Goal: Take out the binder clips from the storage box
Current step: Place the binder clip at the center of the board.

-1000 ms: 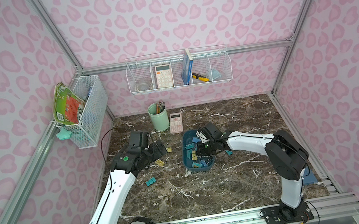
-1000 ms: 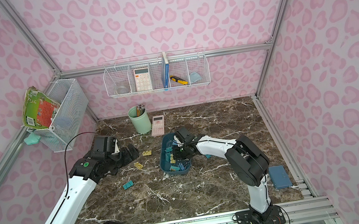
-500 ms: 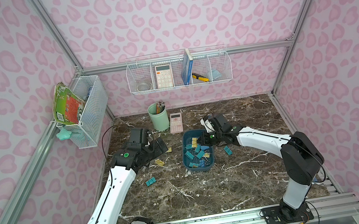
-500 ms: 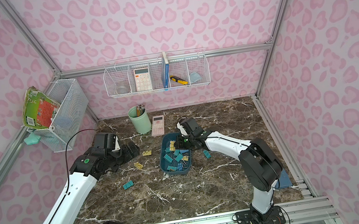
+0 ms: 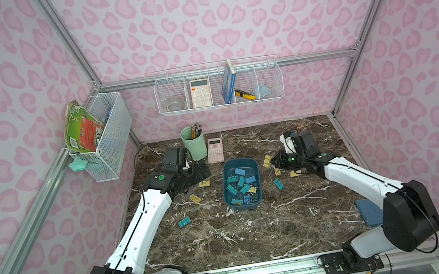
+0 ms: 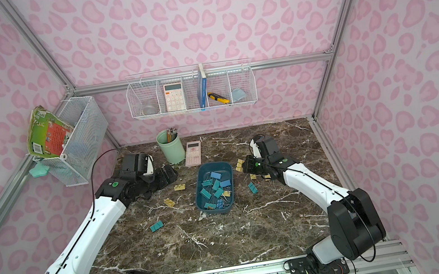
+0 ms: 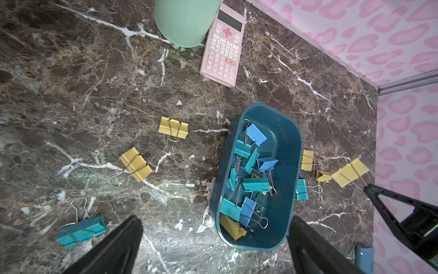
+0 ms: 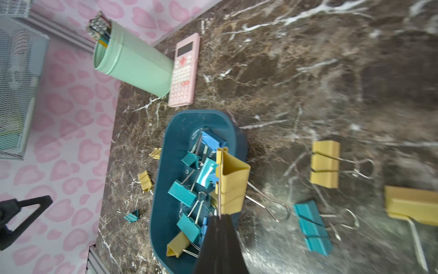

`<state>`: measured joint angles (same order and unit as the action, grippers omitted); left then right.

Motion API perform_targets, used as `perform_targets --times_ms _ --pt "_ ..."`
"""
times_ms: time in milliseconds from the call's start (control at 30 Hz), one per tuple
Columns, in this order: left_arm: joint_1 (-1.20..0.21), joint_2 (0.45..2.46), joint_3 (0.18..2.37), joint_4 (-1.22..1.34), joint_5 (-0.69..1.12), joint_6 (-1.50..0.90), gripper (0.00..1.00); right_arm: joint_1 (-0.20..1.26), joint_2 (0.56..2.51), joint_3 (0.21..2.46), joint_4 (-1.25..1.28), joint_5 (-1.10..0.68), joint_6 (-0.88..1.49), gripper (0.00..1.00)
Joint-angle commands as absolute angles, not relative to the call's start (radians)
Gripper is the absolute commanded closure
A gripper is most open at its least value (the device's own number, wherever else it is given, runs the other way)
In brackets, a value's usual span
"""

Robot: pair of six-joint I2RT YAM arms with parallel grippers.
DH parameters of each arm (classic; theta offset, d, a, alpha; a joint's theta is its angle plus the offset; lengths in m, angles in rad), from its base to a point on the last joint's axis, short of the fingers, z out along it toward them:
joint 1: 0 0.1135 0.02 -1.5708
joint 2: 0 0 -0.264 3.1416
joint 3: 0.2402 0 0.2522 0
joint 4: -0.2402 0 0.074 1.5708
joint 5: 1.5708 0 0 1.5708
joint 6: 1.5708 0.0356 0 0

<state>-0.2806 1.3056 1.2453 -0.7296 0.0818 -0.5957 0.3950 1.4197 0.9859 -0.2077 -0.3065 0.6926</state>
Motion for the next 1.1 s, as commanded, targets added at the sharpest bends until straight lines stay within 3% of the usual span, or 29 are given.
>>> perform_targets --times_ms 0,467,767,933,1067 --pt "-0.295 1.341 1.271 -0.690 0.104 -0.577 0.01 0.357 1.347 0.914 -0.269 -0.286 0.660 1.00" --pt "-0.324 1.461 1.362 -0.673 0.130 -0.558 0.01 0.270 1.060 0.580 -0.341 -0.370 0.639 1.00" --pt "-0.333 1.466 1.367 -0.679 0.125 -0.559 0.01 0.434 1.195 0.546 -0.216 -0.393 0.685 1.00" --pt "-0.333 1.455 1.360 -0.692 0.131 -0.561 0.01 0.451 1.261 0.552 -0.183 -0.376 0.690 1.00" --pt "-0.333 1.467 1.361 -0.700 0.183 -0.564 0.01 0.451 1.295 0.578 -0.197 -0.361 0.666 0.86"
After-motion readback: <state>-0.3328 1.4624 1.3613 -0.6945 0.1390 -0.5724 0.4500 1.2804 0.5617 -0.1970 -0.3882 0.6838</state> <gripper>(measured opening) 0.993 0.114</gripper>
